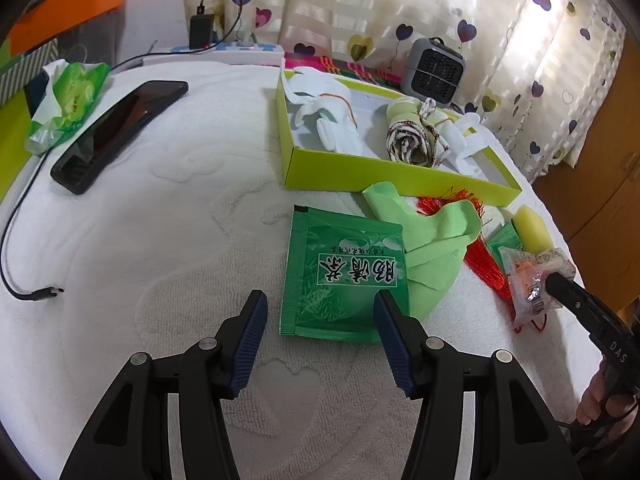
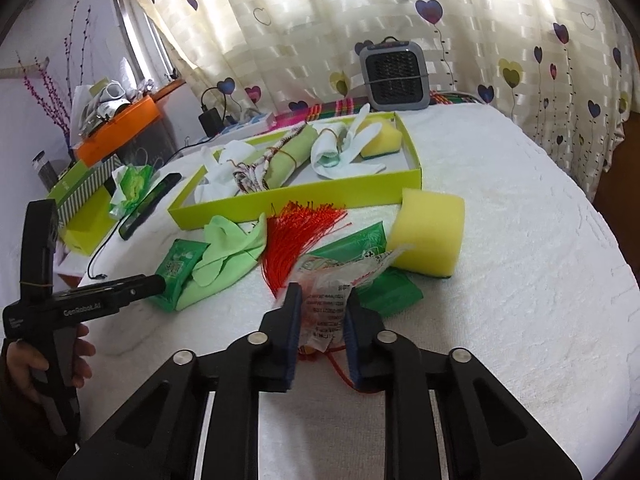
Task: Organize soft objects
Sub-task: 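Move the left tool to the green packet while the right tool reaches the plastic bag, then grasp the green packet with the left tool while the right tool grasps the plastic bag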
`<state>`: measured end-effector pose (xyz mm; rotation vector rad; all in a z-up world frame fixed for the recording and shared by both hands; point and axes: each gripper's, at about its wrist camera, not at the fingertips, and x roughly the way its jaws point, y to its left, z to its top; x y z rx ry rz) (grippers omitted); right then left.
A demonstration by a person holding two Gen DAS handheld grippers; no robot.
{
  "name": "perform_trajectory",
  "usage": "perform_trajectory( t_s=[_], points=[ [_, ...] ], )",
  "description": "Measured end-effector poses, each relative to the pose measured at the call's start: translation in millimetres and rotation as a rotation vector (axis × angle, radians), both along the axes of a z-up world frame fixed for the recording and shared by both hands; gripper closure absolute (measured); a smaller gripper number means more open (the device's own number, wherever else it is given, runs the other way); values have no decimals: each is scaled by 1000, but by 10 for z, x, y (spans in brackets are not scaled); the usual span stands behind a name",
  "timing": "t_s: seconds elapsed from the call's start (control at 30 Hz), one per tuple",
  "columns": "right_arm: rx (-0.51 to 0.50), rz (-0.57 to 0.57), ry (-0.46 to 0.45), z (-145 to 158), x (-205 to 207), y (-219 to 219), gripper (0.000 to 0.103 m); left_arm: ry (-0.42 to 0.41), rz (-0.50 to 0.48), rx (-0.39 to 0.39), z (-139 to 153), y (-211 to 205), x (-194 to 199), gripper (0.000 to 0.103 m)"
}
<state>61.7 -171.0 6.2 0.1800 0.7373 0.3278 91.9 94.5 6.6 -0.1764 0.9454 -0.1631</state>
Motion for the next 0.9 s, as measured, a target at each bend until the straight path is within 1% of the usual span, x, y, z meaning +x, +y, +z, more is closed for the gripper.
perform_trajectory(
  t_s=[0.1,0.17,0.37,0.47,0.57,0.63,0.8,0.9],
  points=[
    [22,-4,0,2,-12,-35,87,0,-1,4,-4,-2,6,48],
    [38,-8,-10,16,-33,-56,92,0,-1,5,-6,-4,6,48],
    [84,2,-46,65,-101,-120,94,4,3,15,-3,-16,17,48],
    [160,33,-75,101,-139,-183,94,-1,-1,33,12,-46,29,48],
    [196,34,-100,140,-156,-227,94,1,-26,27,16,-89,64,48],
    [204,29,-115,163,-168,-248,94,2,-27,37,17,-117,91,48],
    [201,23,-122,179,-174,-265,94,13,-42,40,4,-161,227,41],
    [193,26,-123,179,-172,-257,94,10,-51,53,4,-199,255,40]
  ],
)
